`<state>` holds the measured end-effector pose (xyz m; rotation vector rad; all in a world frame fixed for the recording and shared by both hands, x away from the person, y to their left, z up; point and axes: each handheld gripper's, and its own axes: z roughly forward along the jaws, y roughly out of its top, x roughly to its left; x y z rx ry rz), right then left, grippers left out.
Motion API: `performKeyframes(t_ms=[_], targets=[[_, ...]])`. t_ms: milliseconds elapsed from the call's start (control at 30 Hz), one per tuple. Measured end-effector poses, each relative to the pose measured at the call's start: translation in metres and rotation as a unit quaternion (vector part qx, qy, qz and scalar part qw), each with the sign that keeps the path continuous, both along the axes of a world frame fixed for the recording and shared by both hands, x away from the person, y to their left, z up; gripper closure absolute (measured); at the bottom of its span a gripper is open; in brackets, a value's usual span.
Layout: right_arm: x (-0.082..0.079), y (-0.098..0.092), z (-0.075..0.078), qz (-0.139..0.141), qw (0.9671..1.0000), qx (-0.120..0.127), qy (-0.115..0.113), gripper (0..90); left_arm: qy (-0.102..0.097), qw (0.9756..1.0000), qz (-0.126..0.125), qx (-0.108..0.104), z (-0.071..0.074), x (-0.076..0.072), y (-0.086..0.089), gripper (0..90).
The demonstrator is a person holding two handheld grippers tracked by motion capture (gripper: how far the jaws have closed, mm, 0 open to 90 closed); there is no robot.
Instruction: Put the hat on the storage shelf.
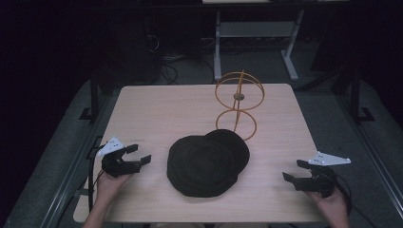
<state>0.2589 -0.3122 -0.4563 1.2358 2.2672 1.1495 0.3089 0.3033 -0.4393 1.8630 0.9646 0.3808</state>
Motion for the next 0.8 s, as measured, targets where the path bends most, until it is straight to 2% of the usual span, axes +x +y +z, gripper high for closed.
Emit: performKeyframes(t_ms=[200,367,533,667,800], targets=[[0.001,0.003,-0.001,0.005,1.0000,-0.003,0.007,19.9,0.004,1.0000,-0.004,-0.002,-0.002,0.000,-0.001,20.4],[-0.003,0.010,0.004,0.016,0.9999,-0.004,-0.004,19.6,0.000,1.0000,-0.009,0.004,-0.001,-0.002,-0.002,20.4],[-0.005,0.018,0.006,0.023,0.9997,-0.004,-0.008,19.5,-0.002,1.0000,-0.008,-0.001,-0.001,-0.003,-0.001,20.4],[-0.004,0.024,0.008,0.035,0.9994,0.001,0.002,19.5,-0.002,1.0000,-0.008,-0.001,-0.001,-0.001,0.001,20.3],[-0.004,0.033,0.012,0.051,0.9987,0.000,0.001,19.4,0.000,1.0000,-0.008,0.005,-0.001,0.000,0.002,20.3]])
